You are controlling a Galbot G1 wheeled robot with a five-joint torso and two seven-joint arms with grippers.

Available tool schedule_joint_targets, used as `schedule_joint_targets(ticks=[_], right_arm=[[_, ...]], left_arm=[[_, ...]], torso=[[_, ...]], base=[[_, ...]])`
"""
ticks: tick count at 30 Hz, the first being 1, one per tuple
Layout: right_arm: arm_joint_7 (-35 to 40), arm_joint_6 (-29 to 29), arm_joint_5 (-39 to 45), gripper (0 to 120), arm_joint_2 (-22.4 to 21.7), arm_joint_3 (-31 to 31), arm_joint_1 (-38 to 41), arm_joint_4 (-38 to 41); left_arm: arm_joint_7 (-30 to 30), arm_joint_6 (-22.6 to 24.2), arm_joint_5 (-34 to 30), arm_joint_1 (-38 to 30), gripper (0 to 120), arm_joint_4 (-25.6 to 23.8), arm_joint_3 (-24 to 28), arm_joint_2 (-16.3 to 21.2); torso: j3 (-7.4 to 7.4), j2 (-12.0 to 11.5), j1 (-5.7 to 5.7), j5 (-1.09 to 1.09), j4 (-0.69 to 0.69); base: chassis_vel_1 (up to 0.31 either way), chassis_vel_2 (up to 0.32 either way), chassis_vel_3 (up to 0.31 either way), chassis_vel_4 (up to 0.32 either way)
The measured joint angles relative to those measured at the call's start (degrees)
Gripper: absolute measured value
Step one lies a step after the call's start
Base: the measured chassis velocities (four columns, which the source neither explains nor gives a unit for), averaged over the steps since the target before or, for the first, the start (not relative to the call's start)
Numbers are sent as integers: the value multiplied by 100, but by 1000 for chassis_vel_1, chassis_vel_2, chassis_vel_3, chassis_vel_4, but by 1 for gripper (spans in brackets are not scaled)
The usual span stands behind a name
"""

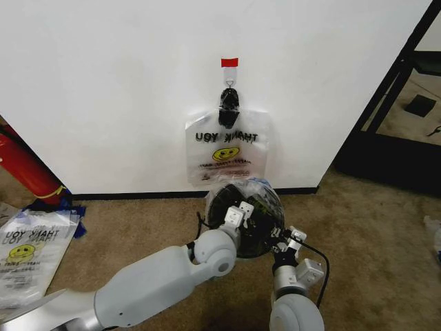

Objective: Pick up the garbage bag from the wall and place it over the trash bin.

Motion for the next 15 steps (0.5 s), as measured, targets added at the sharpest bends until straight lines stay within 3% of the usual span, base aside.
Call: schedule_joint_targets(ticks=[6,15], right_arm=[[4,-8,52,0,-7,13,-29,22],[4,-14,51,0,-6,-15,-20,29]], left_arm=[[83,-110,-66,42,0,-20,49,-1],[58,-55,109,-134,0,333,-40,53]], torso=[[0,0,0,0,1],[0,0,0,0,1]], base=[[0,0,0,0],[0,0,0,0]])
